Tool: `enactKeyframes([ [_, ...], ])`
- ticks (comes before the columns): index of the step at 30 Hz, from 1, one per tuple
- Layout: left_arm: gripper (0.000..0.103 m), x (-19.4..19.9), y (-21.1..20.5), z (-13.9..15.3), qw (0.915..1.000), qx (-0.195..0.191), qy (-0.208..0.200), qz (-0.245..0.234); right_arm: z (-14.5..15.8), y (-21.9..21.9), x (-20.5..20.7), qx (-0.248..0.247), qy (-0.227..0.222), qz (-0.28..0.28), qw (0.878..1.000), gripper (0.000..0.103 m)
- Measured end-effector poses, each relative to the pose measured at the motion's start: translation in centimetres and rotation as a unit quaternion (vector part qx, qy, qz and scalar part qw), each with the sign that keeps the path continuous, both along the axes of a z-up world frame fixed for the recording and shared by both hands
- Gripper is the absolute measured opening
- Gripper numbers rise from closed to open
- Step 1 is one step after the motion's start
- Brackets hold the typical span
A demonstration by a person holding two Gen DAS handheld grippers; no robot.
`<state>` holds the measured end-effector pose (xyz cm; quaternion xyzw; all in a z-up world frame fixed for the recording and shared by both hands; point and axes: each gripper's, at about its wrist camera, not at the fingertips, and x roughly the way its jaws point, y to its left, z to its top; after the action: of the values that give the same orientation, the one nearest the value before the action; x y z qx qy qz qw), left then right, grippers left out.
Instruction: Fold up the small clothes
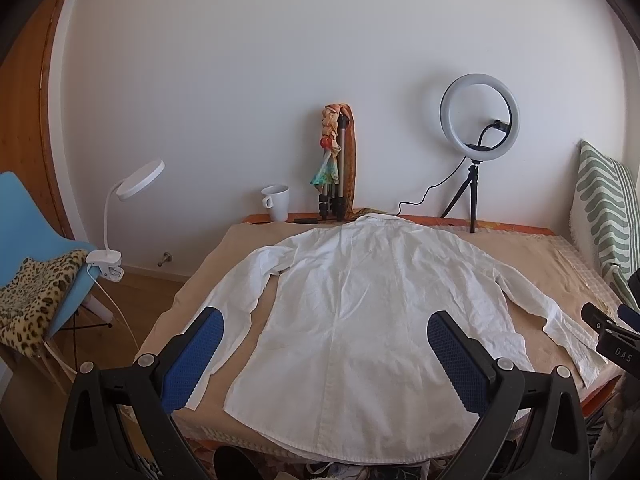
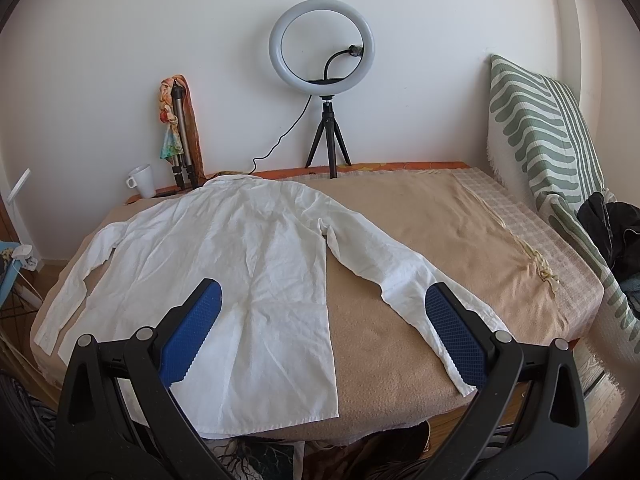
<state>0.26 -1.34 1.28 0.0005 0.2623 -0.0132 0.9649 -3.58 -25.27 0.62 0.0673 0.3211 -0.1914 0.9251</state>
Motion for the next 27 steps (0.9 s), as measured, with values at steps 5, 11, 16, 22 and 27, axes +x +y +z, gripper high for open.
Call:
enactKeyframes([
  [5,0.103,0.0,0.0,0.1,1.0,0.0,0.001,-0.001,0.0,0.0,0.0,0.001,0.001,0.001,1.0,0.103],
  [11,0.103,0.1,-0.1,0.2,1.0,0.0,0.001,-0.001,0.0,0.0,0.0,0.001,0.001,0.001,1.0,0.103],
  [16,0.103,0.1,-0.1,0.1,1.0,0.0,0.001,-0.001,0.0,0.0,0.1,0.002,0.001,0.003,1.0,0.103],
  [22,0.103,0.5,0.3,-0.3,1.0,-0.001,0.005,0.002,0.1,0.2,0.6,0.001,0.003,0.008,1.0,0.103],
  [27,0.103,1.1,0.8,-0.7,0.9999,0.002,0.011,0.011,-0.1,0.4,1.5,0.002,0.005,0.014,1.0,0.103],
])
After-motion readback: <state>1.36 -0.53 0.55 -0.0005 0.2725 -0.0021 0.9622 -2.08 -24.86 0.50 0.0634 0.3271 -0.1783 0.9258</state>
